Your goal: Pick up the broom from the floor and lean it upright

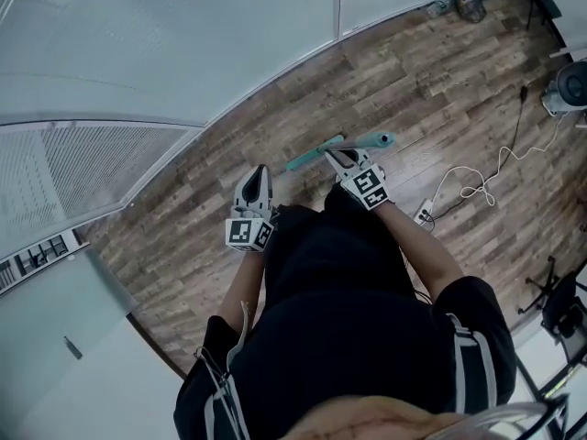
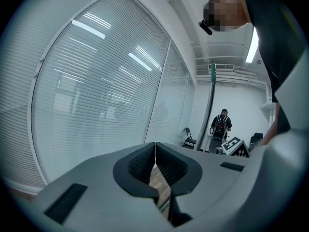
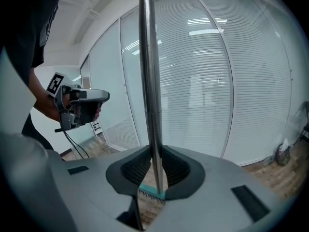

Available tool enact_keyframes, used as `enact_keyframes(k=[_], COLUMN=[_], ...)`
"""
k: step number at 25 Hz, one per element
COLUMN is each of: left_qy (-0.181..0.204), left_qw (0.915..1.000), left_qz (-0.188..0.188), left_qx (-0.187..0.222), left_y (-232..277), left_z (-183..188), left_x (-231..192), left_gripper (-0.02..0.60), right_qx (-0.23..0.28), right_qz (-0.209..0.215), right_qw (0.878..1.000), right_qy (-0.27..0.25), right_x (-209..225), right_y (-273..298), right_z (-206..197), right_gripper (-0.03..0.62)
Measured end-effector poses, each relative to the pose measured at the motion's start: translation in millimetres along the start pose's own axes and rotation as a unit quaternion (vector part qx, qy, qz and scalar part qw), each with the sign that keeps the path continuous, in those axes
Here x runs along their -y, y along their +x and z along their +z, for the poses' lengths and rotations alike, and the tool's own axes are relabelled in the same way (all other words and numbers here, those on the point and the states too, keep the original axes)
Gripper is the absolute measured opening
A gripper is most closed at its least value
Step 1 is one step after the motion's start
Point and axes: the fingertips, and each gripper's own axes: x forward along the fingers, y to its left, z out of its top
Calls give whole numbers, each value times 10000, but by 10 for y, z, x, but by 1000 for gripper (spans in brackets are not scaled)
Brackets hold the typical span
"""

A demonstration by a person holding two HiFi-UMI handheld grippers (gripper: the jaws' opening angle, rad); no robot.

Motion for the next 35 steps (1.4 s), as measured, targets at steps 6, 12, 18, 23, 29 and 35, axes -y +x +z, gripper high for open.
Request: enact_keyframes(k=[6, 12, 18, 23, 29, 35], left_qy=[84, -83, -216, -196, -442, -337], left_qw=[9998, 9990, 9972, 9933, 9882, 9909], left_qz=[-188, -428, -700, -1086, -1316, -1286], left_qx=[-70, -132, -132, -341, -641, -218], left_y=[463, 993, 1887, 2682, 3422, 4275], left_z=[46, 11, 32, 119, 28, 200], left_x=[156, 204, 119, -11, -284, -675], left_gripper=[20, 20, 20, 20, 20, 20], right_qx=[-24, -203, -668, -1123, -1560, -1831], right_qz=[-305, -674, -818, -709, -717, -479], right_qw=[9995, 9973, 9942, 9910, 9848, 9813], right_qy=[-26, 230, 181, 180, 255, 363], right_x=[774, 1416, 2191, 2774, 3521, 4101], right_y=[-102, -30, 368, 1032, 1606, 2299], right_z=[122, 67, -78, -258, -471, -1070], right_gripper=[81, 81, 81, 81, 81, 81])
